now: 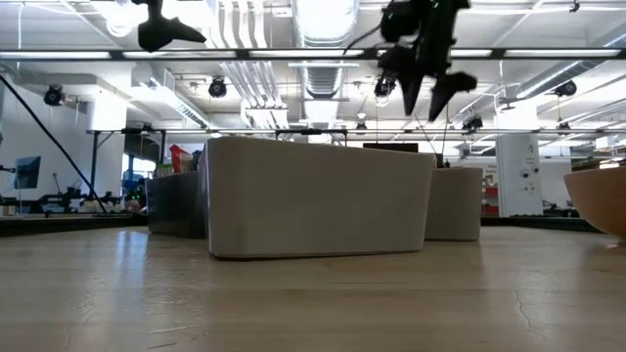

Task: Pick & Place Food Item
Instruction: Put the brown seasoning bottle into the top gray bin

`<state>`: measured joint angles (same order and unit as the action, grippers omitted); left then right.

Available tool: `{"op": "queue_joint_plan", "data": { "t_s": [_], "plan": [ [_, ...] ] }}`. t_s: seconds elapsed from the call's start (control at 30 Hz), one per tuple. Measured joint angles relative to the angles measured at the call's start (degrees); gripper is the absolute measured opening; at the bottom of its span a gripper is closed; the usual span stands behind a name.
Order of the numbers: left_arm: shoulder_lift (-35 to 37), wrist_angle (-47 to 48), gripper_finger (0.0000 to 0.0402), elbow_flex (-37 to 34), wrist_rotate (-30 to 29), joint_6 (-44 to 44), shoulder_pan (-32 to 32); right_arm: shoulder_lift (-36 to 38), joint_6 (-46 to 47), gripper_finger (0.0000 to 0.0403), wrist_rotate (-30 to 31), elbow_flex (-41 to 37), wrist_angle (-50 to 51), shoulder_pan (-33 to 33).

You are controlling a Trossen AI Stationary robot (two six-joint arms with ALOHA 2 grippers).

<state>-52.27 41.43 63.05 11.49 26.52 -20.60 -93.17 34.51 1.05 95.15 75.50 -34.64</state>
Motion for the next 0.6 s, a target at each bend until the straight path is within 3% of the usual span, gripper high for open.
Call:
{"op": "queue_joint_plan", "data": {
  "t_s": [0.1, 0.27, 0.6],
  "plan": [
    [0.15, -0.69, 0.0338, 0.04, 0.08, 3.61, 0.0, -4.03, -4.51, 0.0251, -2.86, -0.57, -1.45, -0.67],
    [0.2, -2.04, 0.0338, 0.04, 0.15, 5.47, 0.0, -8.47, -9.75, 0.0251, -2.6, -3.38, -2.34, -0.85],
    [-0.11, -7.84, 0.0338, 0.07, 0.66, 7.02, 0.01, -9.99, -13.77, 0.0251, -2.43, -12.76, -11.95, -2.73]
  ]
}}
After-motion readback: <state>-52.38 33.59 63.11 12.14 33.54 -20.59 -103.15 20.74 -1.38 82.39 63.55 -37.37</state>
